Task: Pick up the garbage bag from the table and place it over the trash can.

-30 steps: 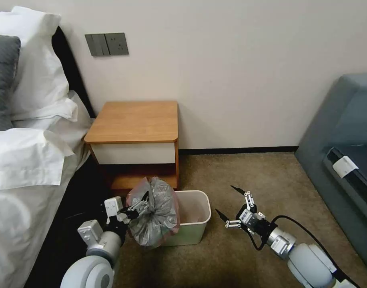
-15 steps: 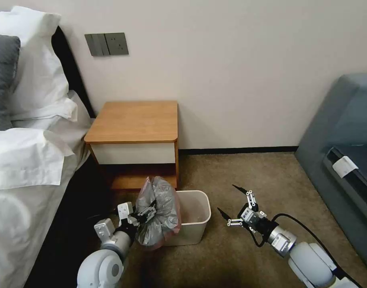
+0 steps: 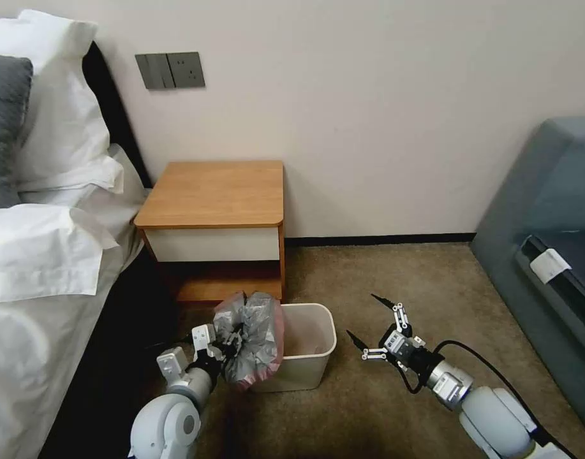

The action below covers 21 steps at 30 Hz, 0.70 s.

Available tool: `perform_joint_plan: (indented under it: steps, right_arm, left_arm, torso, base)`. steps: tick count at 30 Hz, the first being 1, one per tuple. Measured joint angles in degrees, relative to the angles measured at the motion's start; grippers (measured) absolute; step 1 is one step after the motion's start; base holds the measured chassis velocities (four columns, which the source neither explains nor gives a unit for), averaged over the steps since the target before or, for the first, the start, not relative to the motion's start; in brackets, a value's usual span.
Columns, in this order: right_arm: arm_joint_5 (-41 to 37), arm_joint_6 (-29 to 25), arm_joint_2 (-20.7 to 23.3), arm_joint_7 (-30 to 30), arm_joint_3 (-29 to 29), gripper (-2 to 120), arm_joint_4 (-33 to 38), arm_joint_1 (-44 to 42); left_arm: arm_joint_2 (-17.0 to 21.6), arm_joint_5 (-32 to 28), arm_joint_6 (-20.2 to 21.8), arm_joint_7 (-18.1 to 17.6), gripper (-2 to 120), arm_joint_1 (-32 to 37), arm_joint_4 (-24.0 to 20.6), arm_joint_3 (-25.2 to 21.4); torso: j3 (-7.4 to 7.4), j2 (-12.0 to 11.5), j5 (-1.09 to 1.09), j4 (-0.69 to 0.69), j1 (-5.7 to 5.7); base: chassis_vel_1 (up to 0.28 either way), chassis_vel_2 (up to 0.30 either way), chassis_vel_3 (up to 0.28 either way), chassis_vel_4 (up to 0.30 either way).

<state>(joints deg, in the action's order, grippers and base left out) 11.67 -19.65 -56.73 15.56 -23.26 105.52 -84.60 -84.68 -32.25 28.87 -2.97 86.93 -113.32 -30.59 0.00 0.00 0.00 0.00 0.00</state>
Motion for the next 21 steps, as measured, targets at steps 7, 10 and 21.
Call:
perform_joint_plan:
  steps: [7, 10, 21]
  right_arm:
    - [-0.11, 0.04, 0.16, -0.10, -0.19, 100, 0.81, -0.30]
    - [-0.18, 0.34, 0.20, -0.64, 0.03, 100, 1.62, -0.30]
    - [-22.21, 9.72, -1.07, -8.24, 8.81, 100, 15.40, -1.36]
  left_arm:
    - [-0.58, 0.21, -0.13, -0.13, 9, 0.26, -0.01, 0.35]
    - [-0.93, 0.95, -2.46, -0.88, 9, 0.77, -0.74, 0.43]
    - [-1.10, 9.80, -23.27, 1.57, 9, 4.27, -2.73, -0.01]
  torso:
    - [0.00, 0.00, 0.00, 0.00, 0.00]
    - [0.00, 0.00, 0.00, 0.00, 0.01]
    - [0.00, 0.00, -0.01, 0.00, 0.00]
  base:
    - [0.000, 0.000, 0.000, 0.000]
    - [0.000, 0.000, 0.000, 0.000]
    - [0.000, 0.000, 0.000, 0.000]
